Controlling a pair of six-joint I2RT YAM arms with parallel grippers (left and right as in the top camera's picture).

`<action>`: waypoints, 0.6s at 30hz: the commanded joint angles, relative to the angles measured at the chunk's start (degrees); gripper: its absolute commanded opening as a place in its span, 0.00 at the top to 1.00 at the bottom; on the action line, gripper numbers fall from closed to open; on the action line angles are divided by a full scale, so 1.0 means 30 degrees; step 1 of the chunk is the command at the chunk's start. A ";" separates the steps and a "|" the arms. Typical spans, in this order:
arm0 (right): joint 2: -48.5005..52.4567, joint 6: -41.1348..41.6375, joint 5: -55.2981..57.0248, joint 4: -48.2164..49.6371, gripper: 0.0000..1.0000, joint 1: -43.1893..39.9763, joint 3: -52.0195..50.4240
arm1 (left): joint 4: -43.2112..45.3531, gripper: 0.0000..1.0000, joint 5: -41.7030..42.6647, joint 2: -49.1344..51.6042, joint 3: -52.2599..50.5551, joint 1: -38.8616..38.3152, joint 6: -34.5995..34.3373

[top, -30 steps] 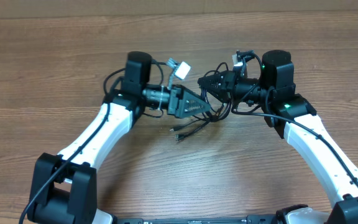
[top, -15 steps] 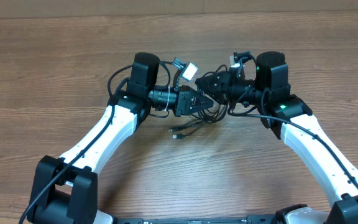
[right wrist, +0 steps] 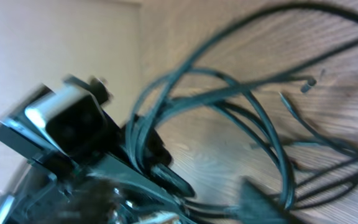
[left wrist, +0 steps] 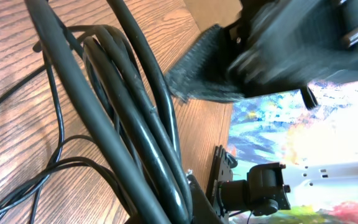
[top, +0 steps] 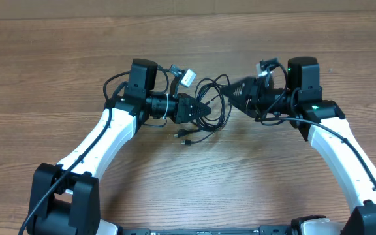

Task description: Untangle cables

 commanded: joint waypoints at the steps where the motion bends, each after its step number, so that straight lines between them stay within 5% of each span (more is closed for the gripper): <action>1: 0.0284 -0.1027 0.0444 -0.0678 0.78 0.0408 0.0437 | 0.0029 0.96 0.0401 -0.0146 -0.0044 0.0058 0.0357; 4: 0.0896 -0.1064 0.0648 -0.0714 0.96 0.0911 0.0372 | 0.0022 0.96 0.0423 -0.0146 -0.0044 0.0058 0.0350; 12: 0.2091 -0.1071 0.4379 -0.0204 0.96 0.3089 0.0372 | 0.0066 0.96 0.1734 -0.0153 -0.0029 0.0058 0.0350; 18: 0.2113 -0.1078 1.1096 -0.2004 0.96 0.3395 0.0364 | 0.0036 0.96 0.2747 -0.1370 0.0889 0.0503 -0.0874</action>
